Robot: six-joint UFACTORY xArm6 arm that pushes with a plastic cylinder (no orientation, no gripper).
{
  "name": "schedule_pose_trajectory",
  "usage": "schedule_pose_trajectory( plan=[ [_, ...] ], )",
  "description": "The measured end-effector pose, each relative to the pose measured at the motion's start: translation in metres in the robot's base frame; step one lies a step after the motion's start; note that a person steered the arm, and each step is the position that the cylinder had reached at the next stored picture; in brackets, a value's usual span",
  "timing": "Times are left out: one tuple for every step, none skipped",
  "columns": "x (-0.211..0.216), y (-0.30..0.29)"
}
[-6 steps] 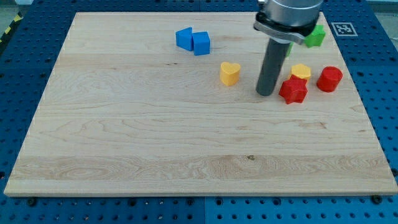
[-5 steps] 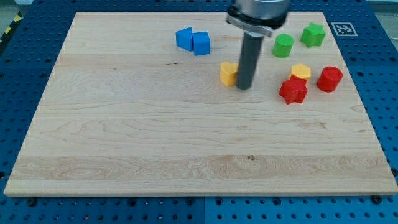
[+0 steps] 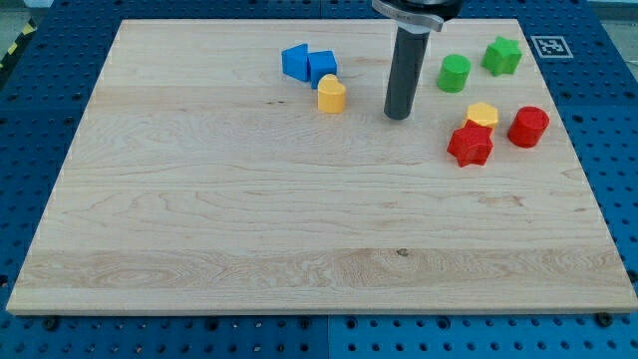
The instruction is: Place the yellow heart to the bottom left of the blue triangle
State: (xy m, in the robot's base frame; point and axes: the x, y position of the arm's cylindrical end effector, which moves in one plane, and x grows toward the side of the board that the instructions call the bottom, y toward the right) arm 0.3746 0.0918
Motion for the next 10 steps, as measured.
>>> schedule_pose_trajectory(
  plan=[
    [-0.004,-0.036],
    [-0.004,-0.081],
    [-0.004,-0.122],
    [-0.01,-0.151],
    [-0.006,-0.138],
    [0.013,-0.079],
    [0.009,-0.059],
    [-0.007,-0.077],
    [-0.009,-0.113],
    [-0.019,-0.148]
  ],
)
